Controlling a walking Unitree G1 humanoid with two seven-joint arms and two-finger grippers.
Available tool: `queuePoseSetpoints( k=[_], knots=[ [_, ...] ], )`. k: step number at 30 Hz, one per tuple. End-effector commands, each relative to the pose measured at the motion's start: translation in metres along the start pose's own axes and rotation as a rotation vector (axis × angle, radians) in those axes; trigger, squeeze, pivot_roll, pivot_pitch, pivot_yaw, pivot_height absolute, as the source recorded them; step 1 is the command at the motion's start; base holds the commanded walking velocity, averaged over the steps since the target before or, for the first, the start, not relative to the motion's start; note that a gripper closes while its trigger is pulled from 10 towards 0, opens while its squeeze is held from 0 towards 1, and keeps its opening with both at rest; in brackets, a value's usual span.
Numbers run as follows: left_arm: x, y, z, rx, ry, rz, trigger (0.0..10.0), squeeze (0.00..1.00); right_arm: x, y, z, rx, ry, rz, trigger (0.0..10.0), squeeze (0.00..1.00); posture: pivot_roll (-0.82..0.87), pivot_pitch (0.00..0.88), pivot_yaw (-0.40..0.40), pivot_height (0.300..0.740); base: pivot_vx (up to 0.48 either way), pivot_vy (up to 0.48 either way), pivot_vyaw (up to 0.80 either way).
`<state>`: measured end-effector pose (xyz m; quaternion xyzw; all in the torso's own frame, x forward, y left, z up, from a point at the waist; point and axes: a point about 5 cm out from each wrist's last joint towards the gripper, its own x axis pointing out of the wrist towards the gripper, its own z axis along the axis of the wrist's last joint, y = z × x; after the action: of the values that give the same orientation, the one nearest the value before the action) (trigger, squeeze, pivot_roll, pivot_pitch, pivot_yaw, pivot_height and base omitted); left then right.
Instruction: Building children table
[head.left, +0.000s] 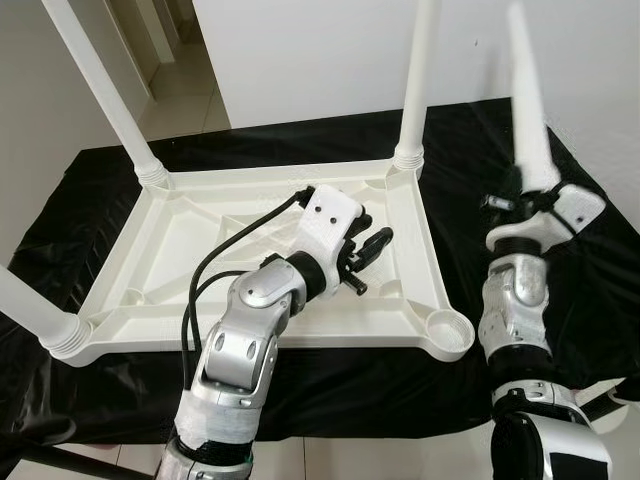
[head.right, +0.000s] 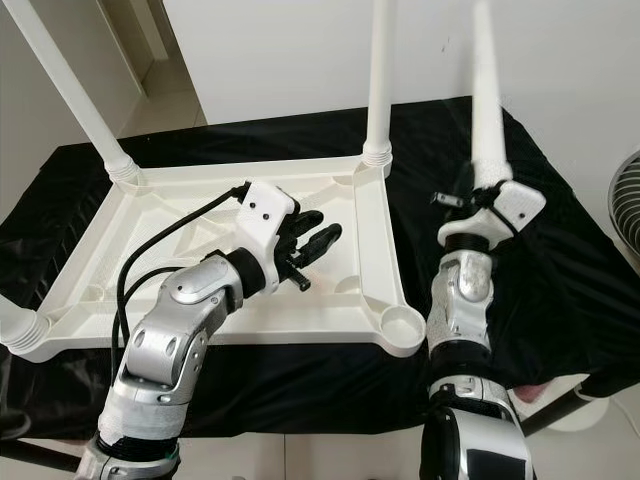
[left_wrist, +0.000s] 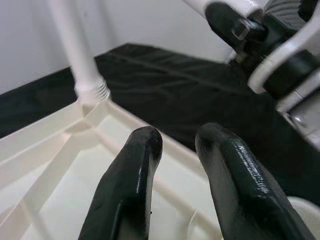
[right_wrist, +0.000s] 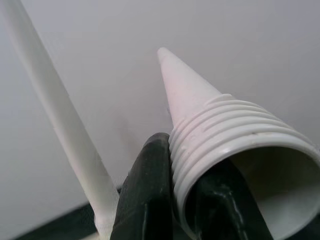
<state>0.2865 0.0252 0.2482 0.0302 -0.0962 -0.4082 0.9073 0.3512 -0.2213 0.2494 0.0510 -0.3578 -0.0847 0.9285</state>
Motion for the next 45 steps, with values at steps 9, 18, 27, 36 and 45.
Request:
queuePoseSetpoints(
  k=[9, 18, 27, 36, 45],
  knots=[
    [0.013, 0.008, 0.014, -0.064, -0.056, 0.036, 10.0, 0.0, 0.033, 0.048, 0.055, -0.006, -0.228, 0.228, 10.0, 0.0, 0.09, 0.102, 0.099, 0.74, 0.0, 0.0, 0.0],
    [0.03, 0.022, 0.059, -0.089, -0.196, -0.037, 10.0, 0.0, 0.048, 0.079, 0.092, -0.021, -0.341, 0.398, 10.0, 0.0, 0.03, 0.081, 0.097, 0.74, 0.0, 0.0, 0.0],
    [0.04, 0.041, 0.094, -0.107, -0.279, -0.039, 10.0, 0.0, 0.051, 0.095, 0.116, -0.024, -0.417, 0.512, 10.0, 0.0, 0.01, 0.077, 0.096, 0.74, 0.0, 0.0, 0.0],
    [0.036, 0.058, 0.107, -0.171, -0.329, -0.061, 10.0, 1.0, 0.04, 0.1, 0.112, -0.029, -0.383, 0.584, 10.0, 0.0, 0.0, 0.071, 0.094, 0.74, 0.0, 0.0, 0.0],
    [0.029, 0.088, 0.115, -0.258, -0.313, -0.044, 10.0, 0.0, 0.012, 0.092, 0.103, -0.112, -0.299, 0.702, 10.0, 0.0, -0.03, 0.075, 0.1, 0.74, 0.0, 0.0, 0.0]
  ],
)
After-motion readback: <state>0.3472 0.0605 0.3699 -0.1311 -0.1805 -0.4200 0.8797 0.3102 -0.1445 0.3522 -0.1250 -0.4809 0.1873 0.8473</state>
